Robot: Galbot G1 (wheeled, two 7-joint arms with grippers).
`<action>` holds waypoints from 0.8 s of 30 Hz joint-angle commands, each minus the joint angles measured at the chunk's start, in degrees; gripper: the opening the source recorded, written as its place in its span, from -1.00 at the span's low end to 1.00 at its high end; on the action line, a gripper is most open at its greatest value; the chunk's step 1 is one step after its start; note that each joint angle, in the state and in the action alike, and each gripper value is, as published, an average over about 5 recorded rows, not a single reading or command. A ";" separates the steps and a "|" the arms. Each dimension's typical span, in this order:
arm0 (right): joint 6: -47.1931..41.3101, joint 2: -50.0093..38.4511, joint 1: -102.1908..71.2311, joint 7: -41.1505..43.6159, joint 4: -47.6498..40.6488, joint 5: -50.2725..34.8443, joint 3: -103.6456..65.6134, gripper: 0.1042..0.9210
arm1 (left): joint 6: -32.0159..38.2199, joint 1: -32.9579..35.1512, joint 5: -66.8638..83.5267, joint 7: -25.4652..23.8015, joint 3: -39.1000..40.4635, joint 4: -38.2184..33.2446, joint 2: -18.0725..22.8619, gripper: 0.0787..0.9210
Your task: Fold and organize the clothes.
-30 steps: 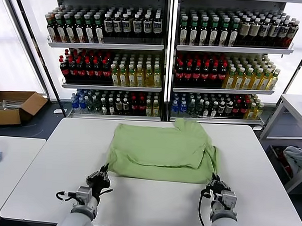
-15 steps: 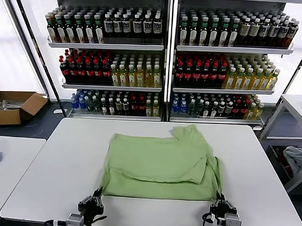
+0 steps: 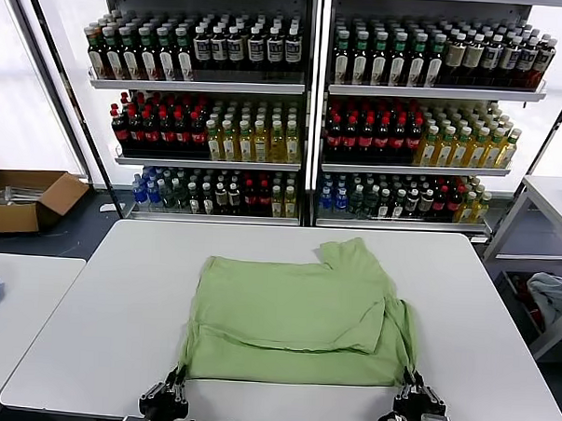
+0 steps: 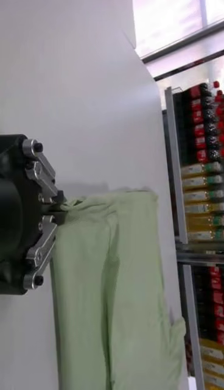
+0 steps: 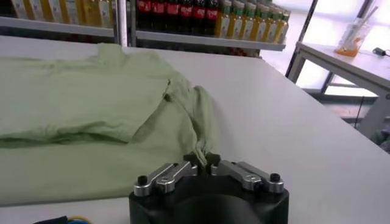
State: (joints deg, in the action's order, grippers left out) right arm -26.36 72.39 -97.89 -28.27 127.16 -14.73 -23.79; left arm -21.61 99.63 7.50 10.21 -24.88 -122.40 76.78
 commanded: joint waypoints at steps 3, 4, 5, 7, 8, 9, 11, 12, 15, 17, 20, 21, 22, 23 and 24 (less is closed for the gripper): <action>-0.79 -0.11 -1.78 -0.77 6.66 -0.62 -1.10 -0.13 | 0.25 1.17 -0.17 0.52 0.91 -3.95 1.76 -0.39; -0.93 -0.07 -1.75 -0.80 7.94 -0.79 -1.51 -0.07 | 0.44 1.18 -0.18 0.55 1.03 -4.97 2.08 -0.33; -1.04 -0.01 -1.60 -0.78 9.01 -0.88 -1.97 -0.01 | 0.72 1.17 -0.16 0.54 1.10 -5.98 2.39 -0.27; -0.92 0.15 -0.72 -0.63 10.87 -1.44 -3.23 0.14 | 1.37 0.84 -0.23 0.47 1.16 -7.94 2.99 -0.12; -0.69 0.25 -0.05 -0.51 11.28 -2.00 -4.01 0.21 | 1.81 0.53 -0.26 0.40 1.13 -8.58 3.21 -0.06; -0.36 0.38 0.85 -0.35 11.47 -2.74 -4.91 0.27 | 2.47 0.00 -0.30 0.28 1.05 -9.14 3.45 0.02; 0.84 0.67 3.05 0.23 11.00 -4.68 -6.91 0.40 | 3.74 -1.31 -0.36 -0.09 0.75 -9.69 3.88 0.15; 1.50 0.77 4.59 0.68 10.21 -6.03 -7.96 0.46 | 4.39 -2.47 -0.28 -0.33 0.58 -9.64 4.13 0.23; 3.09 0.60 9.62 2.22 7.00 -10.29 -10.52 0.65 | 5.44 -6.42 -0.02 -1.43 0.02 -8.68 4.75 0.43; 3.58 -0.04 12.79 3.63 4.84 -12.73 -11.82 0.73 | 5.66 -8.87 0.32 -2.41 -0.31 -7.69 4.69 0.56; 4.78 -2.44 17.63 8.38 1.15 -14.53 -13.64 0.75 | 5.50 -12.44 1.16 -4.13 -0.92 -5.63 3.08 0.71; 5.27 -3.58 19.71 10.50 -0.48 -14.57 -14.11 0.76 | 5.34 -13.89 1.65 -4.76 -1.15 -4.64 2.22 0.74; 5.59 -4.75 21.70 12.39 -2.15 -14.42 -14.43 0.76 | 5.24 -15.40 2.18 -5.32 -1.34 -3.53 1.23 0.75; 5.76 -5.84 23.64 13.96 -3.86 -14.20 -14.57 0.76 | 5.19 -16.94 2.73 -5.72 -1.43 -2.39 0.25 0.76; 5.37 -7.00 25.66 15.48 -5.64 -13.92 -14.58 0.76 | 5.24 -18.59 3.37 -6.08 -1.46 -1.08 -0.68 0.76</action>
State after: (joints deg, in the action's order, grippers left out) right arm -23.06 69.98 -84.88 -21.65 129.15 -24.44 -34.23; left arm -17.72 93.24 8.21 7.85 -25.48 -128.38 80.17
